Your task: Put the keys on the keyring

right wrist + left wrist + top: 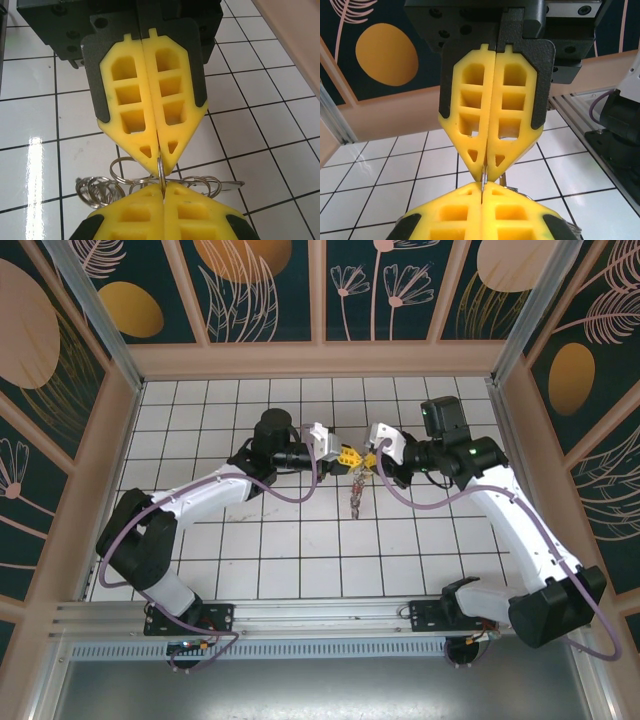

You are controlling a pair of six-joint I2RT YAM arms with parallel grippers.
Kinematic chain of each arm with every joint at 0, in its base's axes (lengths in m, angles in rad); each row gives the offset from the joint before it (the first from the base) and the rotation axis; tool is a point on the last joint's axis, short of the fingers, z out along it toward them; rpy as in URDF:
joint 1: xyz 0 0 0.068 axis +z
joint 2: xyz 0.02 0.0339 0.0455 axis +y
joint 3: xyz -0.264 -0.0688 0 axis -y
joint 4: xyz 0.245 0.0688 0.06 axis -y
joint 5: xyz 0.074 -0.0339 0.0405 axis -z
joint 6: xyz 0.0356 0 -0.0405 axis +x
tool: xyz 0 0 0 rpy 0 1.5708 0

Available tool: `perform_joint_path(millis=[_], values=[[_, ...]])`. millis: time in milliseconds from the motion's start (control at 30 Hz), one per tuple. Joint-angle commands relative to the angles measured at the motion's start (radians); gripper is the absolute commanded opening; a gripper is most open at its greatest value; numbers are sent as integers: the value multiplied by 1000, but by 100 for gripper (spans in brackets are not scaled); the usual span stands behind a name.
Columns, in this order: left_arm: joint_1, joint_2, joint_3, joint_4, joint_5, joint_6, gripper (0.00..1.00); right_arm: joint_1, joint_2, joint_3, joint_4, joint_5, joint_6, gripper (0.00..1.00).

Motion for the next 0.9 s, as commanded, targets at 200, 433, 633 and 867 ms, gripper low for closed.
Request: perform_joint_path(millis=[200, 433, 633, 867], values=[[2, 44, -64, 114, 3, -106, 0, -23, -82, -17, 131, -144, 6, 0], [3, 58, -82, 318, 37, -272, 0, -82, -89, -74, 110, -215, -20, 15], [2, 50, -83, 341, 38, -283, 0, -121, -96, -109, 89, -279, -32, 22], [3, 60, -112, 440, 57, -341, 0, -127, -96, -156, 159, -274, 19, 32]])
